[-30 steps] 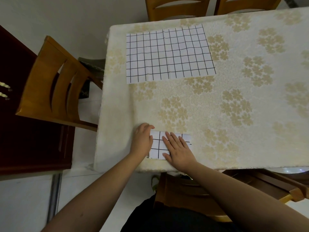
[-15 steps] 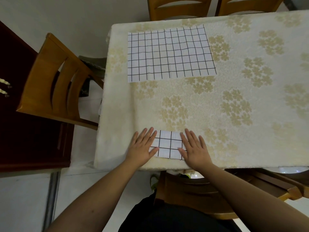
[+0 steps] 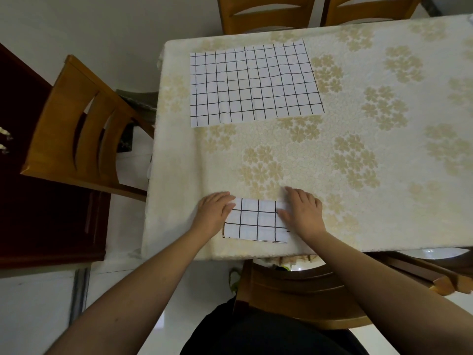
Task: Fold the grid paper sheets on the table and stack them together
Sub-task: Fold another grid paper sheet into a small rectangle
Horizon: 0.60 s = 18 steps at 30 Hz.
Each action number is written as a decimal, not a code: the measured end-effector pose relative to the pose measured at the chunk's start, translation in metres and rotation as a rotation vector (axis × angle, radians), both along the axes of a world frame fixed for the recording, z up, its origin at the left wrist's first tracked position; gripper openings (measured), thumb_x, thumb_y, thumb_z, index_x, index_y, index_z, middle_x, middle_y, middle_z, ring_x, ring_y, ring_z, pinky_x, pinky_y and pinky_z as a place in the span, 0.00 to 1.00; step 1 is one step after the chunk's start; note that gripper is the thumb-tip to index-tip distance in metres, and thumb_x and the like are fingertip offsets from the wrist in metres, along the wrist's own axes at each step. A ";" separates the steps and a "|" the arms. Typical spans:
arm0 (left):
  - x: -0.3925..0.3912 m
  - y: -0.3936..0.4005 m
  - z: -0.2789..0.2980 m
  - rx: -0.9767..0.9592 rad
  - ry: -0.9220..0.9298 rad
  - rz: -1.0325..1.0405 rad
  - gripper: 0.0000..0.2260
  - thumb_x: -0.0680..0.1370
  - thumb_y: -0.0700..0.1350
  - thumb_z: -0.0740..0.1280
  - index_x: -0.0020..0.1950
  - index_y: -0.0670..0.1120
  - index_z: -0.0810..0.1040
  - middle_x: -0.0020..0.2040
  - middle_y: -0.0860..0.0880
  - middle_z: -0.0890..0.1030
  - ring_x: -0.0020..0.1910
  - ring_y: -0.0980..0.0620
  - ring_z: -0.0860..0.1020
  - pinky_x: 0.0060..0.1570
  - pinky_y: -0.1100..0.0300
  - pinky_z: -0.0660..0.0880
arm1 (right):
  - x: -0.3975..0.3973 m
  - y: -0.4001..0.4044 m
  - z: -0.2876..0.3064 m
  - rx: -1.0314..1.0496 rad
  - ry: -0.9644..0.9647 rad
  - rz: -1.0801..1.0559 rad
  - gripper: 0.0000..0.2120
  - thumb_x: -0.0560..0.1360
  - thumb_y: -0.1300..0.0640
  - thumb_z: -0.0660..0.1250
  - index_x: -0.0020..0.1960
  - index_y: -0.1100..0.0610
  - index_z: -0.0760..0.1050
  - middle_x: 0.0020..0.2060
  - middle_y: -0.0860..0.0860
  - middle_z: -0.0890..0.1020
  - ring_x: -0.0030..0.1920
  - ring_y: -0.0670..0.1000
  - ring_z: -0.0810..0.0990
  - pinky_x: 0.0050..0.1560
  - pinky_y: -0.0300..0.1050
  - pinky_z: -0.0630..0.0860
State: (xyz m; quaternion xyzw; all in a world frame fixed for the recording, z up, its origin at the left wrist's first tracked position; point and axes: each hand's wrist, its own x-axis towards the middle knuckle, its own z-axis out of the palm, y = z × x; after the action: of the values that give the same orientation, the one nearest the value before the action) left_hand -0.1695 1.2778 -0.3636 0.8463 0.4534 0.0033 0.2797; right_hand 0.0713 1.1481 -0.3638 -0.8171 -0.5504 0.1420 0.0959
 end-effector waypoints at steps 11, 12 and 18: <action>0.021 0.031 0.017 -0.125 0.203 0.045 0.12 0.72 0.48 0.75 0.52 0.51 0.76 0.58 0.52 0.68 0.58 0.52 0.66 0.52 0.60 0.63 | 0.000 0.037 0.014 -0.343 0.078 -0.035 0.19 0.70 0.39 0.71 0.54 0.50 0.76 0.56 0.51 0.72 0.60 0.55 0.69 0.60 0.52 0.63; 0.021 0.030 0.019 -0.124 0.179 0.040 0.10 0.73 0.46 0.74 0.50 0.50 0.76 0.55 0.52 0.70 0.56 0.52 0.68 0.50 0.61 0.64 | 0.001 0.037 0.014 -0.337 0.101 -0.029 0.17 0.70 0.40 0.71 0.52 0.50 0.76 0.54 0.50 0.72 0.59 0.54 0.69 0.59 0.51 0.64; 0.010 0.016 0.022 -0.380 -0.063 0.144 0.09 0.76 0.39 0.69 0.49 0.51 0.73 0.46 0.49 0.77 0.40 0.54 0.75 0.42 0.58 0.75 | 0.001 0.024 0.022 -0.228 0.456 -0.121 0.12 0.71 0.53 0.74 0.41 0.52 0.70 0.38 0.48 0.75 0.40 0.50 0.75 0.37 0.40 0.68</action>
State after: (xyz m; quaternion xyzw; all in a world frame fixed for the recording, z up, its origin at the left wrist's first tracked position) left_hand -0.1597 1.2936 -0.3413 0.7432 0.4963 -0.0356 0.4473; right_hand 0.0721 1.1719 -0.3419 -0.8011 -0.4451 0.3775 0.1330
